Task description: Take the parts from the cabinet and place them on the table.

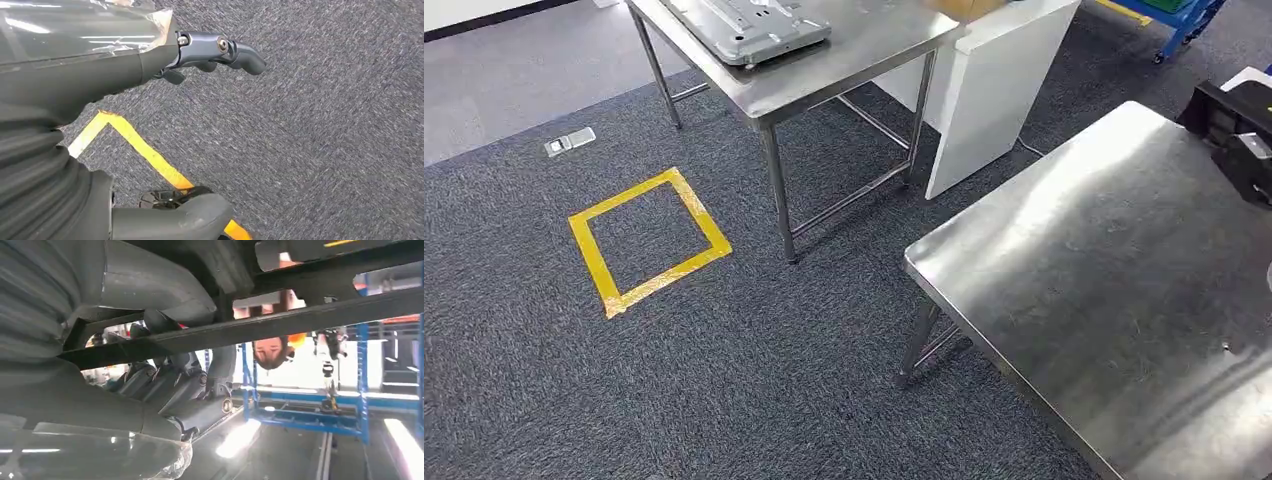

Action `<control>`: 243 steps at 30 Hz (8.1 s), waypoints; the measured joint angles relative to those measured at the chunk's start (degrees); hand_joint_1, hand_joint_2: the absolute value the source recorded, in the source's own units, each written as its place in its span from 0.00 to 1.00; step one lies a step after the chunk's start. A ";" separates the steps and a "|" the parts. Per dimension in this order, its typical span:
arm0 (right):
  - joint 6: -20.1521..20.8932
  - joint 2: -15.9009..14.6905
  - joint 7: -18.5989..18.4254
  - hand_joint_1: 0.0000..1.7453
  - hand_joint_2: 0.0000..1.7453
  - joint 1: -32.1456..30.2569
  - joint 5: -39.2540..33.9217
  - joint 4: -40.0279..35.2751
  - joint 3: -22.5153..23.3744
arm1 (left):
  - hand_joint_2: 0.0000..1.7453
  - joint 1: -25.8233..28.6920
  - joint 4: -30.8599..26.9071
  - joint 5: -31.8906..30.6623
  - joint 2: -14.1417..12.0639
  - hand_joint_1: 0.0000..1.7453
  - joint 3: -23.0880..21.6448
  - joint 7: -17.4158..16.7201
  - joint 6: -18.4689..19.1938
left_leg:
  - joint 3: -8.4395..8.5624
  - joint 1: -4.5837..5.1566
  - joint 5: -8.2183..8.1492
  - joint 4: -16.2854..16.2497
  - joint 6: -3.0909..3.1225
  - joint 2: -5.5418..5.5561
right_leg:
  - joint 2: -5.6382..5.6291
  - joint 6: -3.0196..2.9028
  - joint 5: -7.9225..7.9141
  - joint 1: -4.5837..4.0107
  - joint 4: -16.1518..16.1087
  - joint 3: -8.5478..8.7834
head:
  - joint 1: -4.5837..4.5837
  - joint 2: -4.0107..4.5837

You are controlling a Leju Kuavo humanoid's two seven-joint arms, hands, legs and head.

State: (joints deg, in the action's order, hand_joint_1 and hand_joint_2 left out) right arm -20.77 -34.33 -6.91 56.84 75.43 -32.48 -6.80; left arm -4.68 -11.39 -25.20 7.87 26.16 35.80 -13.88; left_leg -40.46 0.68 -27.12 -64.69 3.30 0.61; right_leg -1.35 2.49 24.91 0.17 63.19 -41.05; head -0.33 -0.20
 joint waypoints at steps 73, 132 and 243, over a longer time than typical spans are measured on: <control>9.99 -7.35 -1.33 0.00 0.00 -24.46 -1.44 -21.81 14.23 | 0.00 0.19 0.00 -2.29 0.37 0.00 2.19 0.70 1.75 | 0.15 0.00 -0.13 0.13 -0.07 0.21 | 0.11 -0.04 0.09 0.00 -0.06 0.13 | 0.00 0.02; -2.99 19.49 4.98 0.00 0.00 12.39 8.28 0.96 -5.00 | 0.00 -1.30 -0.07 -7.95 0.26 0.00 3.02 -8.37 0.55 | -1.83 -2.71 -3.63 -4.57 -3.22 -1.07 | 0.95 -1.04 1.71 1.71 -2.29 5.33 | 0.70 0.00; -1.11 17.99 5.99 0.00 0.00 9.55 8.78 1.09 -7.56 | 0.00 -1.32 -0.20 -10.86 1.07 0.00 3.96 -9.49 0.70 | 2.85 0.15 4.55 6.55 0.90 3.65 | 1.26 0.69 6.78 0.56 7.53 1.59 | 1.05 0.00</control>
State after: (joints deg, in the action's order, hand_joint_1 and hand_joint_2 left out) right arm -21.88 -16.35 -0.92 66.39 84.21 -31.39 -14.36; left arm -6.00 -11.58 -36.06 8.94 30.12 26.32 -13.18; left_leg -37.61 0.82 -22.57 -58.15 4.20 4.26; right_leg -0.09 3.18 31.68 0.73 70.72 -39.46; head 0.72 -0.20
